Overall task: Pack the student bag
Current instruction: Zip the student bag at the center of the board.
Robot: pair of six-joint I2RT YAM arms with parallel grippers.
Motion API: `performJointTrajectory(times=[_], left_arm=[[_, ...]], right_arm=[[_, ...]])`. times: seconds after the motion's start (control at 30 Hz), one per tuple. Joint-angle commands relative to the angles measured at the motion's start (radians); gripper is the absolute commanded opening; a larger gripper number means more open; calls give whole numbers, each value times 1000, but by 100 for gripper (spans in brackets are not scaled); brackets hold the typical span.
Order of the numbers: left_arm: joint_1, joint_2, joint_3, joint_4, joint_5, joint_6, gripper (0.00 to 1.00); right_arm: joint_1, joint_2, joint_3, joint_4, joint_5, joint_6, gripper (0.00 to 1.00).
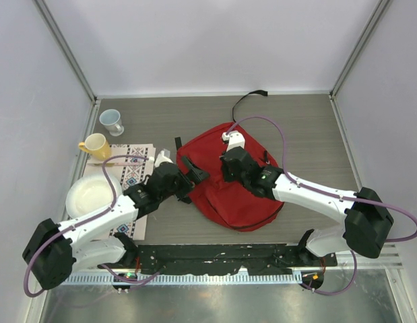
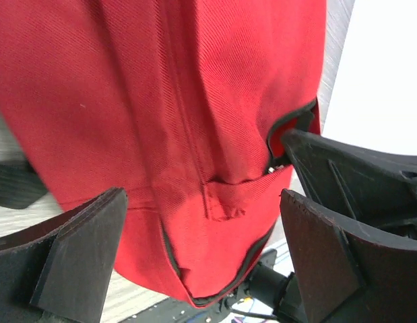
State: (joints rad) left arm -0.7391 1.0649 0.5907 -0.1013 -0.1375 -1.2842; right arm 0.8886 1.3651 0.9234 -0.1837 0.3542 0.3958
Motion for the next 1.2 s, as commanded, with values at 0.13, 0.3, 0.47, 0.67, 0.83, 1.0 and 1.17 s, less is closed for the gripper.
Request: performJointTrajectory(times=[0.13, 0.3, 0.47, 0.67, 0.83, 1.0, 1.17], left_arm=[[-37, 79, 60, 134, -25, -121, 97], [-39, 128, 69, 167, -17, -158, 82], [-37, 173, 86, 192, 4, -165, 69], [-39, 237, 81, 250, 32, -191, 60], [-37, 271, 92, 272, 35, -191, 31], [-39, 279, 92, 262, 30, -181, 0], [-34, 236, 86, 207, 10, -112, 0]], right_arm=[[-2, -47, 9, 33, 31, 9, 1], [-2, -55, 6, 35, 35, 14, 1], [-2, -58, -6, 43, 26, 18, 1], [-4, -63, -14, 46, 19, 18, 1], [-2, -61, -21, 53, 2, 20, 1], [-2, -58, -29, 58, -8, 21, 1], [-4, -60, -31, 47, 49, 31, 1]])
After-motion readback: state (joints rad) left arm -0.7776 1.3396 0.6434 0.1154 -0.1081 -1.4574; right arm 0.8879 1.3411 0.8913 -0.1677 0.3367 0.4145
